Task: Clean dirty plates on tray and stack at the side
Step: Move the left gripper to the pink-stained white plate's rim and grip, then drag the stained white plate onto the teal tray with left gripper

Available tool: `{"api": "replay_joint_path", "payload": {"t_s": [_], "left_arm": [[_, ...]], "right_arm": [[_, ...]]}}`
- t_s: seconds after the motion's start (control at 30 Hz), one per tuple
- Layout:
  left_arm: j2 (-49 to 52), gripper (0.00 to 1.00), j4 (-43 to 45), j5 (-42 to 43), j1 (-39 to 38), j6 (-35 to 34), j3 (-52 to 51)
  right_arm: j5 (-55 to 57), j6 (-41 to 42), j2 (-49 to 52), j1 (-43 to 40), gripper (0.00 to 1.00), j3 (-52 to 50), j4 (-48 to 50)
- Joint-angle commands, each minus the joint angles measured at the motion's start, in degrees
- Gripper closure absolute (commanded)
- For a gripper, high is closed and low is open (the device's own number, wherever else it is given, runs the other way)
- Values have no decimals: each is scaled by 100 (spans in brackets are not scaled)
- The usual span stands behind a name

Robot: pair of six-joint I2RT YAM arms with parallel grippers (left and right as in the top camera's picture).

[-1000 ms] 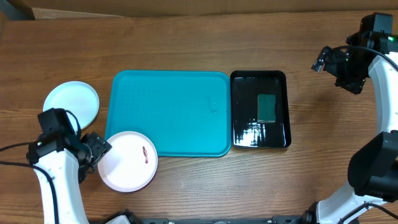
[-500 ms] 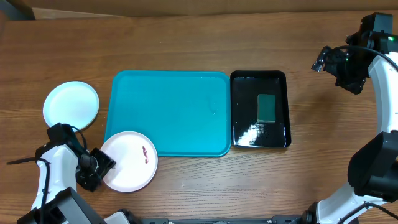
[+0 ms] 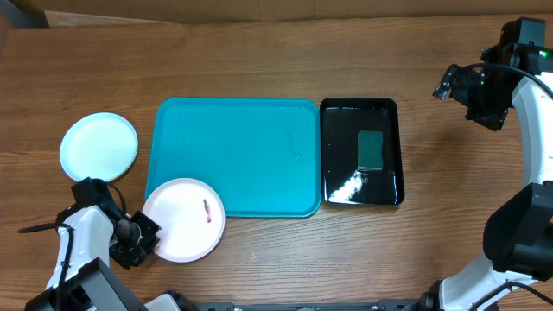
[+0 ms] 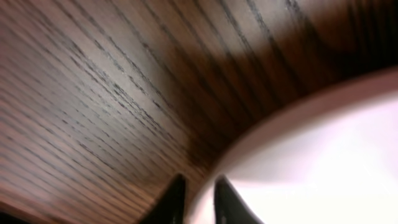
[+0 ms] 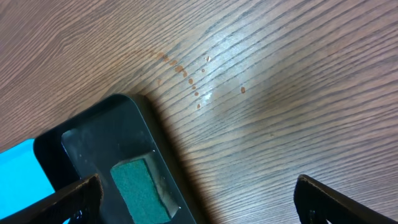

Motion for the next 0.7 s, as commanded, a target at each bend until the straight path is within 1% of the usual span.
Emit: {"api": "replay_joint_path", "payload": {"t_s": [0.0,0.13,0.3,0.37,0.53,0.67], "left_arm": [[9,96,9,155,20,-9,-26],[2,96,4,533,20,127,-20],[-22,96,-96,2013,11,662,160],[-44,96,-175,2354,-39,743,350],[-46,96,-544,2402,-391,737,1132],[-42,96,-514,2369,-903,643,1714]], "right_arm": [[0,22,-39,-15,0,72,17],[0,22,-39,-15,0,72,17],[0,22,-39,-15,0,72,17],[0,22,-39,-15,0,72,15],[0,22,-39,-15,0,72,15],[-2,22,-39,-15,0,72,17]]}}
